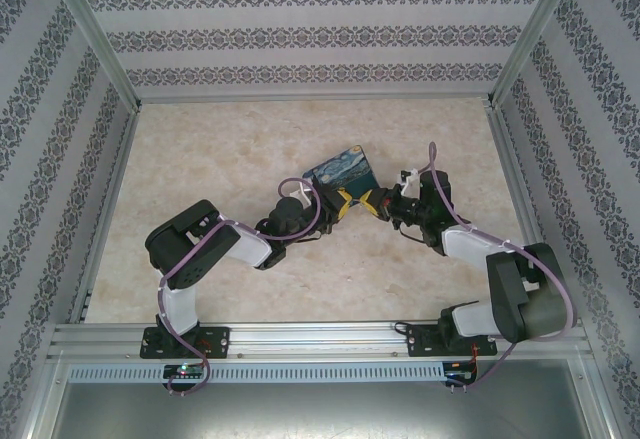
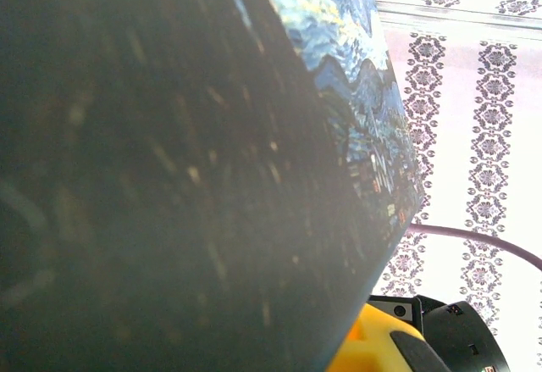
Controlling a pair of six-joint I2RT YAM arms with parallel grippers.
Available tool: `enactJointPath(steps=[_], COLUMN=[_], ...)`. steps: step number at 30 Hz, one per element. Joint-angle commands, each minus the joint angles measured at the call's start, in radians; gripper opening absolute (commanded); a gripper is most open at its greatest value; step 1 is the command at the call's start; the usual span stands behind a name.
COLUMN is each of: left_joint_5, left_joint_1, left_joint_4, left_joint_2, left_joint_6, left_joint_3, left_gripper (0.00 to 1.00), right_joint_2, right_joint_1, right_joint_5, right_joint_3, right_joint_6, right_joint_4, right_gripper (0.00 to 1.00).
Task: Unlock a padlock with a key
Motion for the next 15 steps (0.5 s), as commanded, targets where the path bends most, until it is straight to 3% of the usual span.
enactJointPath(steps=[1, 15], left_joint_5=[0.097, 0.094], left_joint_1=[-0.059, -0.062], left_joint_4=[0.165, 0.175], left_joint_2=[-0.041, -0.039], left_joint_6=[-0.014, -0.013], left_joint_3=[0.060, 0.053], left_gripper=[0.00, 0.00], right_joint_2=[0.011, 0.104], right_joint_1=[0.009, 0.018], right_joint_5=[-0.023, -0.099], right_joint_3=[-0.006, 0.029], right_joint_6=[0.056, 0.168], right_joint_4=[0.067, 0.138], right_gripper=[0.00, 0.00])
